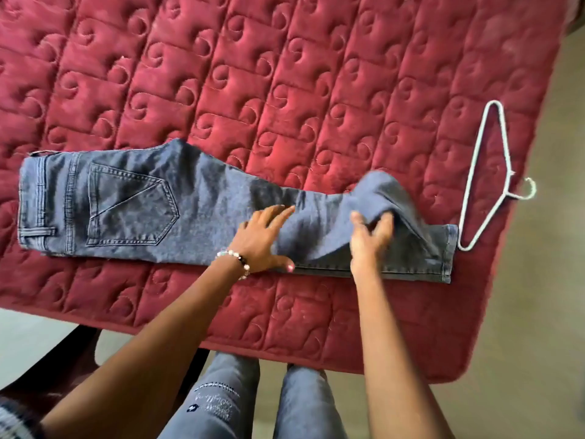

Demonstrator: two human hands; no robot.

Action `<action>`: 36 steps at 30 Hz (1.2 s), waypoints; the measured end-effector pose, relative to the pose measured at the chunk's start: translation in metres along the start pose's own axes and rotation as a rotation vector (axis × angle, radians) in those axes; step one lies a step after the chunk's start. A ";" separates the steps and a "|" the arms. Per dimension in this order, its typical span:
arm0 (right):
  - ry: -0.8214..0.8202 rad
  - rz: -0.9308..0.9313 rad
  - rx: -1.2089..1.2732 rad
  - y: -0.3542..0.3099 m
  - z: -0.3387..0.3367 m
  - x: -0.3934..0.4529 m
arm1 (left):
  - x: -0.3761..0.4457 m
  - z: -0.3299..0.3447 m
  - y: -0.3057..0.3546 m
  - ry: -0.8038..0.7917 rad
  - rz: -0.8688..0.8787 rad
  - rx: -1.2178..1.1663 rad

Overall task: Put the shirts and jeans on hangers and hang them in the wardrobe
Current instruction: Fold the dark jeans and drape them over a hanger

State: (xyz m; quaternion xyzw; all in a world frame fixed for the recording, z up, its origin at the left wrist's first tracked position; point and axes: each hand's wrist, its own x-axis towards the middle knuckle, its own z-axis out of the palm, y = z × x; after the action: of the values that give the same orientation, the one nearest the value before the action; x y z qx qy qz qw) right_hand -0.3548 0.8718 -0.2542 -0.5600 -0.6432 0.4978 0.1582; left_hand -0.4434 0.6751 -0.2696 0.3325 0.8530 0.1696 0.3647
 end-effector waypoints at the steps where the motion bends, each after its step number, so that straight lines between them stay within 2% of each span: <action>1: -0.185 -0.184 -0.115 -0.014 0.008 -0.009 | 0.002 -0.001 0.009 -0.032 0.004 0.011; 3: -0.648 -0.476 -0.219 -0.040 0.027 -0.026 | 0.015 0.000 0.038 0.018 -0.102 -0.145; 4: -0.854 -0.599 -0.293 -0.047 0.038 -0.034 | 0.019 0.003 0.047 0.126 -0.232 -0.270; 5: -0.997 -0.695 -0.378 -0.050 0.046 -0.038 | 0.013 0.000 0.044 0.267 -0.398 -0.448; 6: -1.064 -0.698 -0.436 -0.044 0.051 -0.038 | 0.017 -0.003 0.036 0.454 -0.576 -0.536; 7: -1.074 -0.618 -0.460 -0.031 0.051 -0.038 | 0.018 -0.006 0.026 0.617 -0.682 -0.590; 8: -0.993 -0.511 -0.448 -0.012 0.047 -0.036 | 0.024 -0.014 0.010 0.679 -0.863 -0.649; 9: -0.843 -0.391 -0.415 0.004 0.038 -0.037 | 0.023 -0.024 -0.007 0.737 -0.933 -0.772; 11: -0.361 -0.105 -0.425 0.037 0.014 -0.036 | 0.010 -0.038 -0.042 0.851 -0.923 -0.945; 13: 0.100 0.307 -0.402 0.073 -0.020 -0.026 | 0.001 -0.044 -0.056 0.947 -0.901 -1.049; 14: 0.239 0.515 -0.296 0.086 -0.036 -0.020 | -0.001 -0.044 -0.062 0.967 -0.908 -1.107; 15: 0.309 0.682 -0.100 0.097 -0.049 -0.013 | -0.004 -0.042 -0.067 0.967 -0.914 -1.163; 17: 0.359 0.865 0.285 0.107 -0.064 0.000 | -0.006 -0.039 -0.068 0.921 -0.927 -1.264; 20: 0.288 0.971 0.498 0.108 -0.076 0.017 | -0.001 -0.029 -0.053 0.827 -0.875 -1.342; 24: 0.188 0.845 0.772 0.100 -0.090 0.033 | 0.010 -0.014 -0.034 0.778 -0.823 -1.509; 26: 0.227 0.687 0.896 0.099 -0.099 0.039 | 0.016 -0.001 -0.039 0.775 -0.843 -1.473; 28: 0.271 0.486 0.948 0.090 -0.113 0.038 | 0.024 0.016 -0.056 0.779 -0.872 -1.387; 30: 0.258 0.388 0.942 0.090 -0.123 0.036 | 0.016 0.006 -0.039 0.761 -0.922 -1.303; 33: 0.329 0.541 0.847 0.104 -0.130 0.027 | 0.009 0.001 -0.030 0.709 -0.913 -1.347; 36: 0.293 0.639 0.998 0.112 -0.139 0.031 | 0.012 0.002 -0.018 0.779 -0.856 -1.455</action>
State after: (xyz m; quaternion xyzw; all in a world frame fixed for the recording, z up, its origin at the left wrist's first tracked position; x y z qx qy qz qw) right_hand -0.1961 0.9495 -0.2931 -0.6461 -0.1040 0.6797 0.3313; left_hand -0.4564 0.6701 -0.2865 -0.4013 0.6491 0.6135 0.2030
